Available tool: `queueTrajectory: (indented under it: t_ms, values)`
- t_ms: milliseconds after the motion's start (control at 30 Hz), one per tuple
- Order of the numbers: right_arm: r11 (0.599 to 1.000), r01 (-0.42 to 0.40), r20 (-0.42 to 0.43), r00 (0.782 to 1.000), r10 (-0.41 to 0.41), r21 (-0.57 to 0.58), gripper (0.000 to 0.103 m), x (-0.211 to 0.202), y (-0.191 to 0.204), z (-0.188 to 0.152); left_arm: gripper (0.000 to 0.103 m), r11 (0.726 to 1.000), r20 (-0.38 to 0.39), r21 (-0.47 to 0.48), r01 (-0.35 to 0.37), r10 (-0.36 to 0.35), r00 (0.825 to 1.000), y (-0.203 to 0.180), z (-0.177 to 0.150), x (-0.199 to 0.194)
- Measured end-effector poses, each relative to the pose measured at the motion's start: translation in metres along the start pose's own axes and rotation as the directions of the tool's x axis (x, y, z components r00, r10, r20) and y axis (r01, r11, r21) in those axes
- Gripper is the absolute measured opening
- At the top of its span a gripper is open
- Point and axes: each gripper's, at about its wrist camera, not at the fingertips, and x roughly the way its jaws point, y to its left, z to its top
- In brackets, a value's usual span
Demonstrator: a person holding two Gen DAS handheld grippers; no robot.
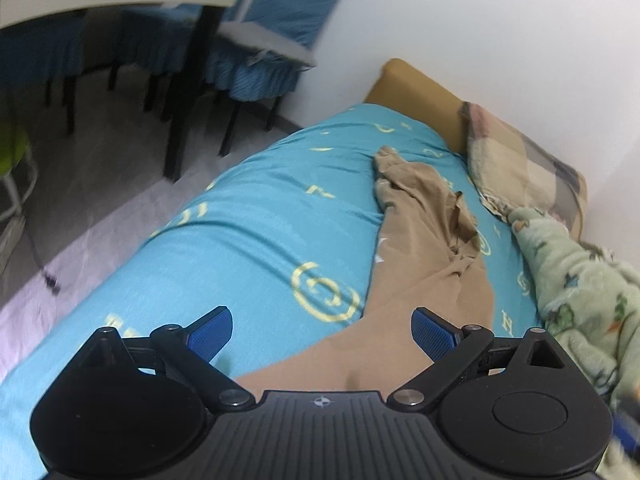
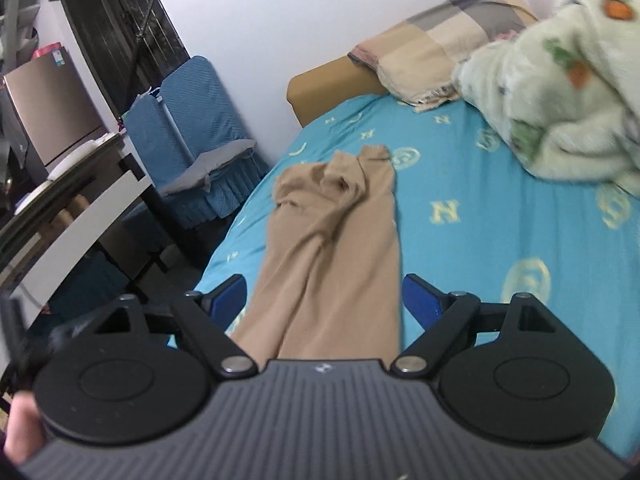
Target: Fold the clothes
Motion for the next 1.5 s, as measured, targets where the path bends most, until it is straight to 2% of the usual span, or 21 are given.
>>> queueTrajectory:
  t_ms: [100, 267, 367, 533, 633, 700, 767, 800, 833, 867, 933, 1000, 1133, 1233, 1300, 1367, 1500]
  values:
    - [0.998, 0.058, 0.002, 0.998, -0.058, 0.035, 0.086, -0.027, -0.010, -0.019, 0.097, 0.995, -0.029, -0.073, -0.064, 0.062, 0.998, 0.013, -0.005, -0.007]
    - [0.992, 0.069, -0.001, 0.998, -0.069, 0.108, 0.086, -0.029, -0.023, -0.025, 0.095, 0.964, -0.117, -0.192, -0.185, 0.165, 0.979, 0.035, -0.015, -0.003]
    - [0.986, 0.075, -0.003, 0.997, -0.075, 0.151, 0.086, -0.030, -0.032, -0.028, 0.092, 0.945, -0.167, -0.211, -0.251, 0.219, 0.961, 0.043, -0.021, 0.004]
    - [0.979, 0.065, -0.028, 0.998, -0.061, 0.192, 0.086, -0.031, -0.040, -0.035, 0.085, 0.935, -0.225, -0.238, -0.263, 0.210, 0.951, 0.048, -0.031, 0.018]
    - [0.981, 0.063, -0.052, 0.997, -0.055, 0.184, 0.086, -0.027, -0.039, -0.037, 0.083, 0.939, -0.208, -0.164, -0.304, 0.268, 0.941, 0.038, -0.032, 0.024]
    - [0.981, 0.066, -0.060, 0.997, -0.056, 0.181, 0.086, -0.025, -0.037, -0.037, 0.072, 0.933, -0.193, -0.119, -0.341, 0.315, 0.929, 0.032, -0.032, 0.026]
    - [0.981, 0.060, -0.058, 0.997, -0.050, 0.185, 0.086, -0.024, -0.037, -0.036, 0.046, 0.924, -0.176, -0.081, -0.373, 0.355, 0.918, 0.027, -0.033, 0.026]
    - [0.981, 0.057, -0.056, 0.997, -0.047, 0.188, 0.086, -0.025, -0.037, -0.036, 0.039, 0.924, -0.172, -0.078, -0.373, 0.356, 0.918, 0.026, -0.034, 0.025]
    - [0.980, 0.054, -0.054, 0.998, -0.044, 0.191, 0.086, -0.025, -0.037, -0.036, 0.026, 0.926, -0.171, -0.084, -0.367, 0.349, 0.921, 0.026, -0.034, 0.024]
    - [0.980, 0.051, -0.053, 0.998, -0.042, 0.193, 0.086, -0.025, -0.038, -0.037, 0.018, 0.932, -0.174, -0.109, -0.346, 0.325, 0.930, 0.028, -0.034, 0.023]
    - [0.979, 0.050, -0.056, 0.998, -0.039, 0.200, 0.086, -0.025, -0.039, -0.037, 0.013, 0.939, -0.179, -0.154, -0.308, 0.281, 0.943, 0.030, -0.035, 0.017]
    - [0.977, 0.048, -0.058, 0.998, -0.036, 0.206, 0.086, -0.026, -0.040, -0.037, 0.012, 0.947, -0.158, -0.147, -0.284, 0.261, 0.952, 0.025, -0.038, 0.007]
    - [0.975, 0.038, -0.052, 0.998, -0.027, 0.219, 0.086, -0.027, -0.043, -0.035, 0.011, 0.972, -0.041, -0.027, -0.232, 0.231, 0.972, -0.003, -0.038, -0.023]
    - [0.971, 0.039, -0.038, 0.999, -0.031, 0.234, 0.086, -0.030, -0.047, -0.033, 0.011, 0.979, 0.089, 0.138, -0.147, 0.136, 0.987, -0.040, -0.048, -0.060]
    - [0.967, 0.043, -0.031, 0.999, -0.036, 0.251, 0.086, -0.031, -0.051, -0.031, 0.011, 0.964, 0.135, 0.253, -0.082, 0.049, 0.990, -0.064, -0.064, -0.085]
    - [0.961, 0.041, -0.025, 0.999, -0.035, 0.274, 0.086, -0.032, -0.056, -0.029, 0.011, 0.929, 0.131, 0.369, -0.026, -0.024, 0.991, -0.090, -0.086, -0.105]
    - [0.952, 0.036, -0.015, 0.999, -0.033, 0.303, 0.086, -0.032, -0.063, -0.026, 0.009, 0.841, 0.020, 0.532, 0.097, -0.127, 0.992, -0.131, -0.137, -0.115]
